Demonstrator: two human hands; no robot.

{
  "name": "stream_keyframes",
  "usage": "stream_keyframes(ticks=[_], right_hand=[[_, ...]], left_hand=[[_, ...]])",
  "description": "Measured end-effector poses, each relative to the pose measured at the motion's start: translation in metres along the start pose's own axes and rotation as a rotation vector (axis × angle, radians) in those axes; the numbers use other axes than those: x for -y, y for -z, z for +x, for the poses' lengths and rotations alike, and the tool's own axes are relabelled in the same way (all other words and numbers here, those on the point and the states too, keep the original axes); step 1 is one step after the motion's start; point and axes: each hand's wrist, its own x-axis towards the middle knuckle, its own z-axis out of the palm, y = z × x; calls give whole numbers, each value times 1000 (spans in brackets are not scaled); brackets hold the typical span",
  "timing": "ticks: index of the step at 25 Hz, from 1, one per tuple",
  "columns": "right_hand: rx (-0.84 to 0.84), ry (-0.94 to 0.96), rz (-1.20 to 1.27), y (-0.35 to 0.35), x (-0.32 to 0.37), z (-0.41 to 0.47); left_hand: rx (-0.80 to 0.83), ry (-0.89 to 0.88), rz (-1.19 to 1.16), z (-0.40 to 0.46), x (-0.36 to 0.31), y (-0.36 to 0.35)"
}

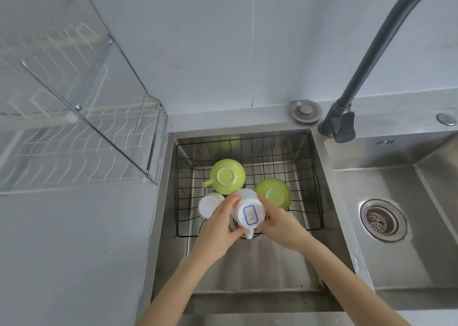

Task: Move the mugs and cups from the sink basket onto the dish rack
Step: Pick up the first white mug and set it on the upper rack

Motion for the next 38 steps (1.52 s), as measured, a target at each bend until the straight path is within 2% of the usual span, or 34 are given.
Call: stream_keyframes(ticks=[7,12,19,23,28,38], right_hand=[[-82,234,-109,10,6,-39],[-161,374,-134,6,18,-58],[-235,475,-133,-11,58,-78],[-258,508,-76,-42,87,-85],[-266,558,-119,-81,126,-89],[-390,658,-127,-123,214,-93]], left_hand=[[-3,-65,-45,-29,-16,21],[-54,-124,-174,-50,-21,39],[-112,-219,-218,-77,-11,80],[-150,-264,-221,-98,4,115],[-203,-273,-250,-124,29,155],[-325,-461,-180,-145,54,249]])
